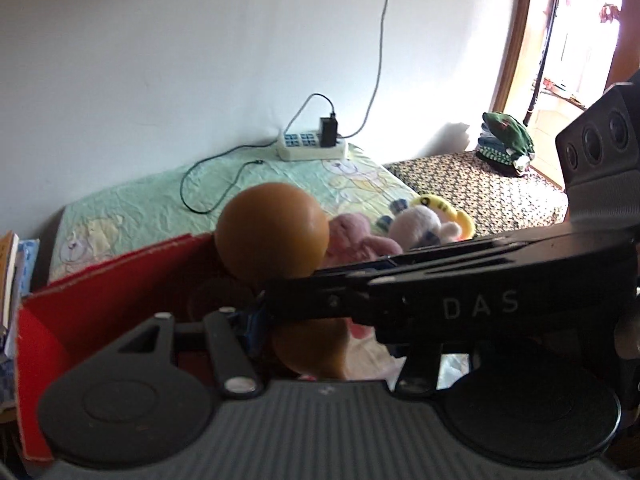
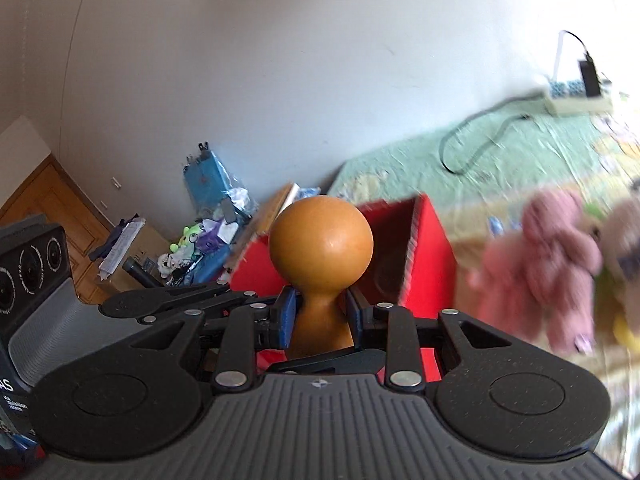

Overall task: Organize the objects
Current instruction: 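Lift the gourd with the right gripper and lower it into the box, then open the right gripper to release the gourd inside the red box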

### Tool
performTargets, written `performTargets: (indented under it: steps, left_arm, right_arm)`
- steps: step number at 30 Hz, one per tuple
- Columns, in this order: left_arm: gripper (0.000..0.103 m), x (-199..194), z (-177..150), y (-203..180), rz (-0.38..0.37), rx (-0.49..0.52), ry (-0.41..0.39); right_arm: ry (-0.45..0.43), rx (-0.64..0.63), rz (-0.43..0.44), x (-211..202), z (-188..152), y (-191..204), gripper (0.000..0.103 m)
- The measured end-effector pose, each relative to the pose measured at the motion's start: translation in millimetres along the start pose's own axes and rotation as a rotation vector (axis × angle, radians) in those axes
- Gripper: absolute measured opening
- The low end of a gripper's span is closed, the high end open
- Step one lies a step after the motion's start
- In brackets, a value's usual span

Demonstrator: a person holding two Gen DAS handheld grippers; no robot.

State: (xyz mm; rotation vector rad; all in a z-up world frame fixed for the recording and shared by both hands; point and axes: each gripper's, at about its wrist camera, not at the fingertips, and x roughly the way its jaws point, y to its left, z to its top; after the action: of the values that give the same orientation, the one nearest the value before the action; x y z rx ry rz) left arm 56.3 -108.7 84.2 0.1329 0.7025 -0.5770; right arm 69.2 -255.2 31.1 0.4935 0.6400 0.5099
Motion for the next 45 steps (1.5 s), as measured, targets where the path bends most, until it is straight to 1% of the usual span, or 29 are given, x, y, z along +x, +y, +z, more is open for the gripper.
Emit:
performTargets:
  steps: [3,5,7,8,13,17,21,23,26,28,30,31,33,35,37,40,42,45]
  left_arm:
    - [0.054,3,5,38,0.010,-0.026,0.010]
    - [0.054,13,5,60,0.005,-0.050,0.038]
    - [0.054,23,0,80,0.007,-0.059,0.069]
    - [0.054,30,-2,88,0.005,-0.062,0.088]
    - [0.053,73,-12,115,0.003,-0.056,0.186]
    - [0.053,102,-19,130,-0.018,-0.056,0.260]
    - [0.053,122,-23,138,-0.035,-0.064,0.317]
    - [0.053,129,-23,141,-0.038,-0.076,0.350]
    - [0.053,136,-24,138,-0.029,-0.070,0.393]
    - [0.053,146,-27,137,-0.028,-0.061,0.452]
    - [0.053,153,-28,136,-0.015,-0.061,0.498]
    - [0.052,154,-29,138,-0.013,-0.068,0.507]
    - [0.053,154,-29,141,-0.020,-0.094,0.509]
    - [0.054,157,-30,146,-0.007,-0.122,0.528]
    - [0.054,157,-31,149,-0.011,-0.143,0.539]
    - [0.057,151,-31,147,0.001,-0.138,0.509]
    - [0.065,148,-31,146,0.018,-0.130,0.490]
    - [0.067,143,-31,150,0.037,-0.160,0.473]
  right_arm:
    - [0.005,-0.035,0.018,27,16,11,0.030]
    - [0.026,-0.045,0.014,53,23,19,0.030]
    - [0.059,-0.028,0.010,73,27,17,0.030]
    - [0.074,-0.021,0.009,82,27,16,0.030]
    - [0.157,0.010,-0.049,127,21,8,0.030]
    - [0.222,0.031,-0.103,157,19,-2,0.030]
    - [0.258,0.084,-0.132,176,15,-16,0.030]
    - [0.269,0.111,-0.139,181,13,-23,0.030]
    - [0.282,0.145,-0.137,184,11,-30,0.029]
    - [0.289,0.138,-0.143,184,11,-28,0.028]
    - [0.301,0.138,-0.164,187,10,-28,0.025]
    - [0.304,0.136,-0.173,188,9,-27,0.022]
    - [0.314,0.133,-0.204,190,9,-26,0.022]
    - [0.328,0.128,-0.231,193,9,-24,0.022]
    - [0.334,0.133,-0.234,193,8,-26,0.022]
    - [0.332,0.134,-0.244,193,7,-27,0.023]
    - [0.326,0.137,-0.245,193,7,-28,0.024]
    - [0.320,0.140,-0.244,192,7,-29,0.025]
